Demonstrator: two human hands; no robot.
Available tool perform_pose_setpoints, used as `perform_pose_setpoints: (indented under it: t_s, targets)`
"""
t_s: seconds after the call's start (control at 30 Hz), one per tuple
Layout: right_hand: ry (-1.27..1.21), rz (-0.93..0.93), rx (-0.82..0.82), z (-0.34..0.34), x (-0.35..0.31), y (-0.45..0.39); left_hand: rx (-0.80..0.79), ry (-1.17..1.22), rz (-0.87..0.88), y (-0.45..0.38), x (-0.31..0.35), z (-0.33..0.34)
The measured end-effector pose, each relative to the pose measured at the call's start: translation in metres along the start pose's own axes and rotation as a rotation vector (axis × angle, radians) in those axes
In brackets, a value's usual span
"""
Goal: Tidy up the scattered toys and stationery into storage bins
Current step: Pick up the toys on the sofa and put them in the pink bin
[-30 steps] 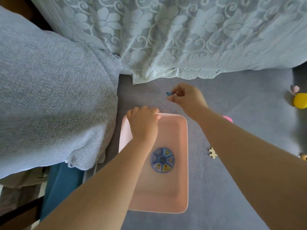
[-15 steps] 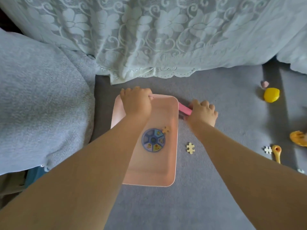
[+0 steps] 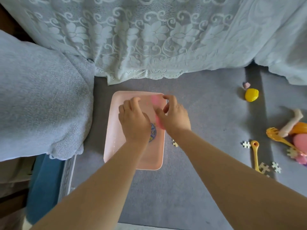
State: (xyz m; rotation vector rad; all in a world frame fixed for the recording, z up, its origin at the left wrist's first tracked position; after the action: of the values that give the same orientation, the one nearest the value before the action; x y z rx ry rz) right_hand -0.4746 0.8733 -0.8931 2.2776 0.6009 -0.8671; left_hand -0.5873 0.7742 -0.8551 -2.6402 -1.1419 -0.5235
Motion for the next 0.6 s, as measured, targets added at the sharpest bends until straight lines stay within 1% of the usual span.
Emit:
perform_pose_setpoints:
  t_s: [0.07, 0.13, 0.17, 0.2, 0.27, 0.3, 0.33, 0.37, 0.47, 0.53, 0.6]
  targets:
    - [-0.035, 0.051, 0.086, -0.006, 0.017, 0.009, 0.008, 0.025, 0.054, 0.019, 0.015, -0.004]
    - [-0.077, 0.173, 0.155, -0.018, 0.048, 0.017, -0.053, 0.027, 0.19, 0.036, 0.038, 0.006]
    - [-0.06, 0.23, 0.154, -0.023, 0.066, 0.023, -0.116, 0.031, 0.276, 0.047, 0.054, 0.016]
    - [-0.021, 0.276, 0.132, -0.026, 0.085, 0.028, -0.213, 0.036, 0.351, 0.059, 0.068, 0.032]
    - [0.039, 0.343, 0.053, -0.027, 0.118, 0.039, -0.474, -0.024, 0.423, 0.081, 0.088, 0.069]
    - [0.049, 0.366, 0.006, -0.025, 0.132, 0.045, -0.581, -0.078, 0.404, 0.093, 0.092, 0.086]
    - [0.059, 0.382, -0.046, -0.022, 0.146, 0.051, -0.653, -0.128, 0.351, 0.103, 0.092, 0.102]
    - [0.067, 0.39, -0.087, -0.017, 0.158, 0.057, -0.691, -0.173, 0.287, 0.111, 0.09, 0.114]
    - [0.114, 0.401, -0.138, -0.006, 0.175, 0.066, -0.681, -0.226, 0.11, 0.117, 0.074, 0.129]
    - [0.157, 0.395, -0.124, -0.002, 0.179, 0.068, -0.655, -0.223, 0.039, 0.116, 0.066, 0.139]
    - [0.188, 0.387, -0.109, 0.0, 0.182, 0.067, -0.642, -0.194, 0.007, 0.115, 0.061, 0.147]
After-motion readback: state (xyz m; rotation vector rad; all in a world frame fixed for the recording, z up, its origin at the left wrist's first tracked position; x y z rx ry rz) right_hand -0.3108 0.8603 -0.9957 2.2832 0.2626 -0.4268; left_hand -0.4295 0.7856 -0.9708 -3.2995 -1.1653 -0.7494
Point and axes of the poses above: each hand's wrist, its own y-axis away from the middle knuckle, its own z-axis out of the palm, x = y × z, the point moved 9 cm from there along -y, towards the middle knuckle, and after that the axes turned 10 degrees about -x, right-handed, at the moved point
